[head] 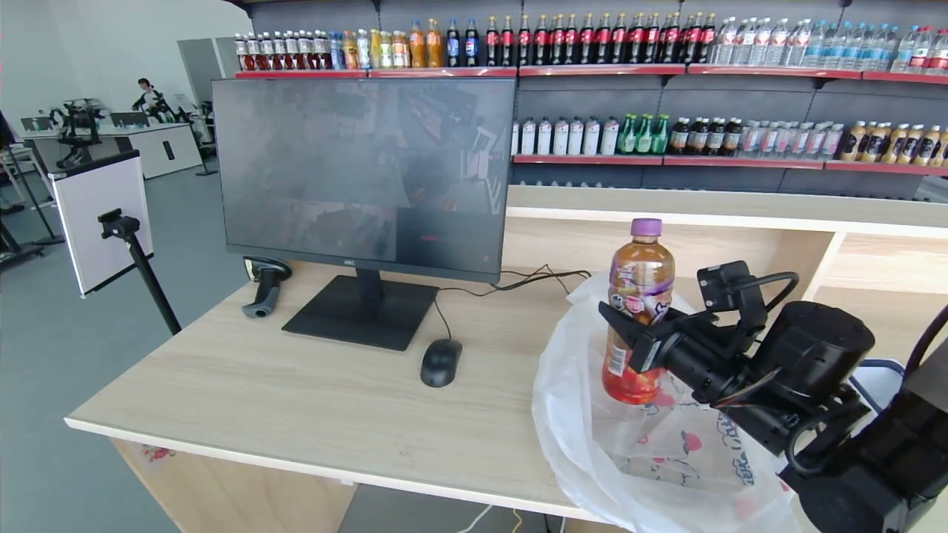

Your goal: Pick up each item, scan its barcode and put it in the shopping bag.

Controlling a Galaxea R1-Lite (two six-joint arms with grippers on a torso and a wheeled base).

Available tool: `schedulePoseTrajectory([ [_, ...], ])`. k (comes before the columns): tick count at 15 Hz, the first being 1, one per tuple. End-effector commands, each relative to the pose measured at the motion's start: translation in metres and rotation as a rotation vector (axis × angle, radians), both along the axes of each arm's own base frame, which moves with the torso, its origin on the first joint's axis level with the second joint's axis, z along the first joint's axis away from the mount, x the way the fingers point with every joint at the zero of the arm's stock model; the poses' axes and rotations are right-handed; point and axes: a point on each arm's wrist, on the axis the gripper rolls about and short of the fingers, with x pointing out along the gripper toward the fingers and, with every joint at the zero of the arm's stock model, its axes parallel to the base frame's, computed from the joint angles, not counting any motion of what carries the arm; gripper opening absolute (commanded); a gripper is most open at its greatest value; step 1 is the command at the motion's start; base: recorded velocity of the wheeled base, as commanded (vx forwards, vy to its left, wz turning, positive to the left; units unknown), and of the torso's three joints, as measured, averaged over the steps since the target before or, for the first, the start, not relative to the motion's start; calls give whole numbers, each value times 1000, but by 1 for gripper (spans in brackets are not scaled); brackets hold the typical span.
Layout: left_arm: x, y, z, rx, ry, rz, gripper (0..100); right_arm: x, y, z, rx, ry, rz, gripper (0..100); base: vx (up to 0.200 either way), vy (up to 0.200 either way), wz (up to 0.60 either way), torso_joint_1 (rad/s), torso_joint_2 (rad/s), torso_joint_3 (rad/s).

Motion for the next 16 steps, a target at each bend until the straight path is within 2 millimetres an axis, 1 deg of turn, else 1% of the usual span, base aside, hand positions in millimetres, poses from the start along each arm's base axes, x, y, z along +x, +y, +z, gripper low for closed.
schedulePoseTrajectory([
  [1, 0, 0, 0, -1, 0, 0, 100, 5, 8, -14, -14, 35, 17, 0, 0, 0, 0, 0, 0, 0],
  [6, 0, 0, 0, -1, 0, 0, 100, 14, 12, -20, -16, 39, 17, 0, 0, 0, 0, 0, 0, 0],
  [9, 0, 0, 0, -1, 0, 0, 100, 18, 11, -17, -9, 24, 9, 0, 0, 0, 0, 0, 0, 0],
  [11, 0, 0, 0, -1, 0, 0, 100, 25, 12, -14, 0, 3, 6, 0, 0, 0, 0, 0, 0, 0],
  [12, 0, 0, 0, -1, 0, 0, 100, 26, 13, -15, 0, 3, 6, 0, 0, 0, 0, 0, 0, 0],
  [13, 0, 0, 0, -1, 0, 0, 100, 28, 14, -20, -6, 15, 6, 0, 0, 0, 0, 0, 0, 0],
  [16, 0, 0, 0, -1, -2, 0, 100, 27, 14, -23, -12, 28, 9, 0, 0, 0, 0, 0, 0, 0],
])
